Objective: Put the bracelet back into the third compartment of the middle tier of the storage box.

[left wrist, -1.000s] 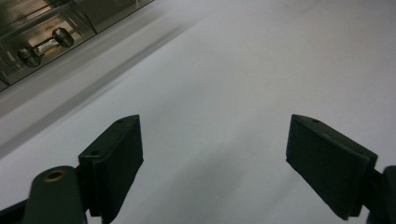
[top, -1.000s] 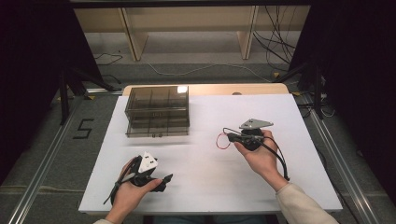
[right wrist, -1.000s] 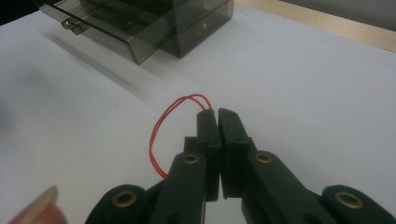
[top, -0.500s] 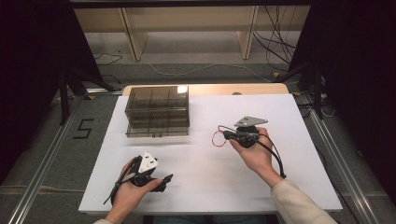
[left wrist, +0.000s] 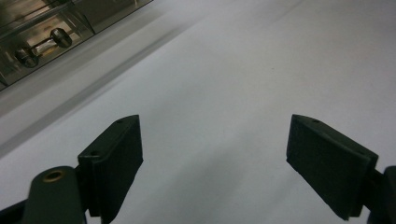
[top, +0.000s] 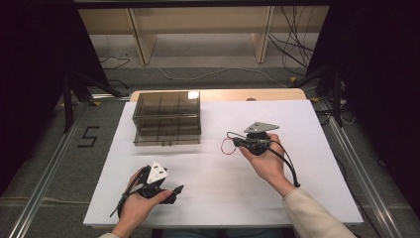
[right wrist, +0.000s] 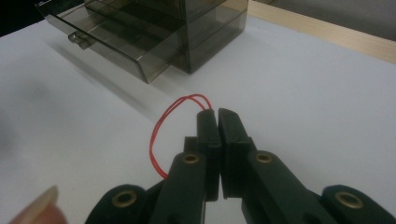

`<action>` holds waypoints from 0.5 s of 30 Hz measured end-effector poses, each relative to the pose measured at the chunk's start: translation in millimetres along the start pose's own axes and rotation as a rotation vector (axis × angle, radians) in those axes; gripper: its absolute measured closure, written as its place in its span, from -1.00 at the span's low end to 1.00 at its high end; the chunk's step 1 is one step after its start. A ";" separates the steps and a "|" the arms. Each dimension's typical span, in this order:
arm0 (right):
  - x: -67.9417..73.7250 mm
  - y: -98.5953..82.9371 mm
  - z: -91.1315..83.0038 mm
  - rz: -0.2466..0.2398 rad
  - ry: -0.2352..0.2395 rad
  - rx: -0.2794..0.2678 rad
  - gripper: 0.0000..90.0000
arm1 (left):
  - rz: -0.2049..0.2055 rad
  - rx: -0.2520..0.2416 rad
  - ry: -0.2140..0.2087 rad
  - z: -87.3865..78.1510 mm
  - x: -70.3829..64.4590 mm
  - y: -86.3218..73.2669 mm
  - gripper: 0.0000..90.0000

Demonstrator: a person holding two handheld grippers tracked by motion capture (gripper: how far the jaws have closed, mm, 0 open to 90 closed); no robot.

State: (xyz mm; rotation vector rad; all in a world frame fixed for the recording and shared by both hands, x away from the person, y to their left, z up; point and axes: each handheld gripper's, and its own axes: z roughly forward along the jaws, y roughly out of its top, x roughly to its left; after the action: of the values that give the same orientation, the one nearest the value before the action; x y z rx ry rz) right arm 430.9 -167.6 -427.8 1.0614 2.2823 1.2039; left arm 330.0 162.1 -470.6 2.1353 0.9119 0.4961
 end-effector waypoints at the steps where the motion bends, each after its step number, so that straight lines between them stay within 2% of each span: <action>1: 0.3 0.6 0.3 0.001 0.000 0.000 0.97 | 0.000 0.000 0.000 0.1 -0.1 0.0 -0.59; 15: 9.1 11.7 12.6 -0.011 0.019 -0.018 0.97 | 0.000 -0.001 -0.001 0.2 -0.2 0.0 -0.59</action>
State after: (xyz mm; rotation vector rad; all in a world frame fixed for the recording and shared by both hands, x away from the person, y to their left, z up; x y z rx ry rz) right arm 437.8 -149.5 -425.3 1.0338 2.2843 1.2330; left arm 330.0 161.9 -470.8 2.1346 0.9111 0.4950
